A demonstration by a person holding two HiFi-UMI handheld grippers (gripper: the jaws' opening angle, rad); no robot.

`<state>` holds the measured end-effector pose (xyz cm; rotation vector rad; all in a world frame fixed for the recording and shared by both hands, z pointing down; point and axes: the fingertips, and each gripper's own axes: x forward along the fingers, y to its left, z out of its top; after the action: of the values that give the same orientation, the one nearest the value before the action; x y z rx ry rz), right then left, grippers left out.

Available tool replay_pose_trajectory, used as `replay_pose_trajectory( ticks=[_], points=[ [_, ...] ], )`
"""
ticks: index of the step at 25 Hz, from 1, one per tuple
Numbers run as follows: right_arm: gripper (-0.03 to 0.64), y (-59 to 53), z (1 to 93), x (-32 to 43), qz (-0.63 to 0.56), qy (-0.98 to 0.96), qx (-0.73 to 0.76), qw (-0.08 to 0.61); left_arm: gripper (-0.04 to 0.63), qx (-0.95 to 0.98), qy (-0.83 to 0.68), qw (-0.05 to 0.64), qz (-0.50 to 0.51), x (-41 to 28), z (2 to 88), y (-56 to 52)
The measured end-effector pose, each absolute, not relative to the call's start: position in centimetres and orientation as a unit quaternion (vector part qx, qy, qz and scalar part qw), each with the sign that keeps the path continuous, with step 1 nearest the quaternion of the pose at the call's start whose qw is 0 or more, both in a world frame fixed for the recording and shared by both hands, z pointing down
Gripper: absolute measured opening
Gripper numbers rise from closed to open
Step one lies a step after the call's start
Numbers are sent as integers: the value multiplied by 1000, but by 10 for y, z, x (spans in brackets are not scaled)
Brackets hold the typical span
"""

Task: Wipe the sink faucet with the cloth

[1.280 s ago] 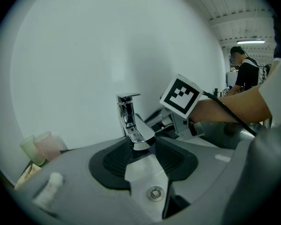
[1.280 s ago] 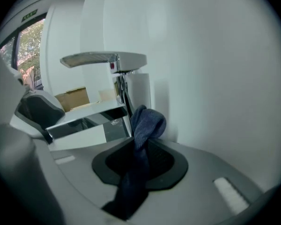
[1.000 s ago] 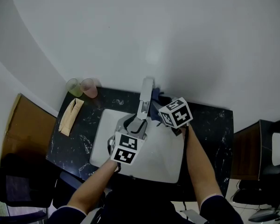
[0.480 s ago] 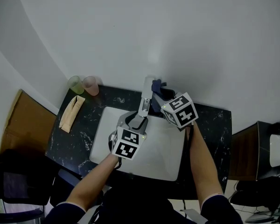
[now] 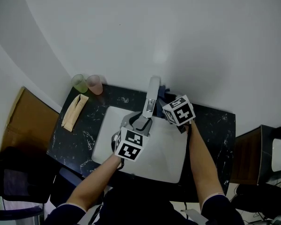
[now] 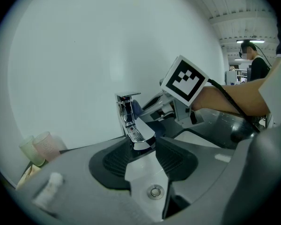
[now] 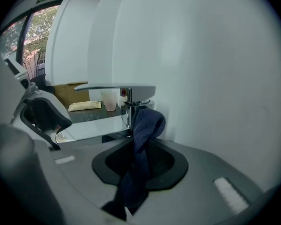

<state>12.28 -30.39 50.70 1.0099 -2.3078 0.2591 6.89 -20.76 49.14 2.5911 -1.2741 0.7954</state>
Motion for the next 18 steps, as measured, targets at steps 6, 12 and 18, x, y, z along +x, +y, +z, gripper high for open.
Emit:
replay_pose_trajectory(
  ticks=[6, 12, 18],
  points=[
    [81, -308, 536, 121, 119, -863, 375, 317, 173, 863, -425, 76, 260, 68, 491, -208],
    [81, -306, 564, 121, 140, -852, 369, 344, 172, 864, -426, 80, 257, 69, 491, -207],
    [81, -294, 558, 118, 139, -860, 356, 338, 172, 863, -428, 81, 254, 68, 492, -207]
  ],
)
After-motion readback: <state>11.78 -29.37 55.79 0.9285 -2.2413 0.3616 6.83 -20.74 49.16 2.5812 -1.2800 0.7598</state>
